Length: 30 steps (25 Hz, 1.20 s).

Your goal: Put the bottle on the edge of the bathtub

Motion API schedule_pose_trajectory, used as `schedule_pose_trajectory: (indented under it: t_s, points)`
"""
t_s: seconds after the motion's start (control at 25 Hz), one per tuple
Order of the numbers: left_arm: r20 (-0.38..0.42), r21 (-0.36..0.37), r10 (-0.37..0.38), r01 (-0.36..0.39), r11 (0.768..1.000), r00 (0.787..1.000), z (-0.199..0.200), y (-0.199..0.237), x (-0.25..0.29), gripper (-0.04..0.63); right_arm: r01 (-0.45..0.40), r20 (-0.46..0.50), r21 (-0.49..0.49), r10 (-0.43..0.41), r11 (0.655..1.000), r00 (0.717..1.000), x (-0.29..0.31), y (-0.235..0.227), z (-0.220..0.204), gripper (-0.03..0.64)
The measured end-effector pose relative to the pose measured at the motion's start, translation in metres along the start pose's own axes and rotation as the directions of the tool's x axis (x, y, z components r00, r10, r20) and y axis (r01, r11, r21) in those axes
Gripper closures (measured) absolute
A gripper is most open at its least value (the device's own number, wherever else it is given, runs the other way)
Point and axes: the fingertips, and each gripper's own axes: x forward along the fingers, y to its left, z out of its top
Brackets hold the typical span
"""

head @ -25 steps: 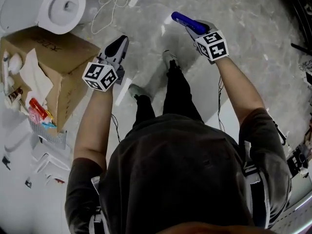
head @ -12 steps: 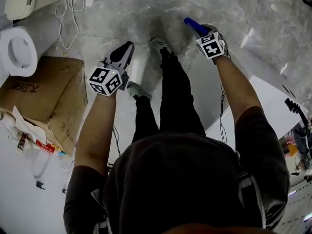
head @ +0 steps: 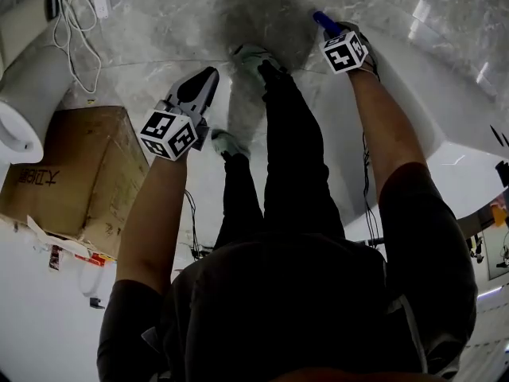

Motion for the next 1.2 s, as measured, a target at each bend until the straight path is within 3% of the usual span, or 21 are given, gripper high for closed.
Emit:
schedule_pose_trajectory:
  t_s: [0.36, 0.6, 0.68, 0.72, 0.84, 1.04, 1.2]
  points:
    - [-0.054, 0.059, -0.021, 0.024, 0.998, 0.998, -0.002, 0.023, 0.031, 0.569, 0.025, -0.098, -0.049, -0.029, 0.998, 0.995, 0.067, 0.009, -0.040, 0.482]
    - [-0.055, 0.062, -0.019, 0.022, 0.998, 0.998, -0.003, 0.024, 0.032, 0.569, 0.058, -0.117, -0.106, -0.070, 0.993, 0.991, 0.073, 0.016, -0.043, 0.480]
    - [-0.048, 0.061, -0.011, 0.014, 0.998, 0.999, -0.003, 0.024, 0.028, 0.568, 0.042, -0.134, -0.106, -0.056, 0.993, 0.989, 0.072, 0.019, -0.042, 0.443]
    - [-0.045, 0.059, -0.007, 0.010, 0.998, 0.999, -0.003, 0.024, 0.025, 0.569, 0.030, -0.140, -0.106, -0.045, 0.994, 0.989, 0.070, 0.020, -0.042, 0.389]
    - [-0.033, 0.052, 0.004, -0.002, 0.999, 0.999, -0.001, 0.019, 0.015, 0.569, 0.005, -0.124, -0.122, -0.020, 0.992, 0.992, 0.056, 0.021, -0.033, 0.343]
    - [-0.017, 0.068, 0.022, -0.021, 0.997, 1.000, 0.016, -0.010, -0.029, 0.568, 0.035, -0.085, -0.172, -0.050, 0.985, 0.995, -0.006, 0.025, -0.013, 0.328]
    - [0.074, 0.073, 0.042, -0.048, 0.996, 0.996, 0.060, -0.042, -0.069, 0.568, 0.060, 0.005, -0.192, -0.060, 0.980, 0.998, -0.077, 0.024, 0.028, 0.325]
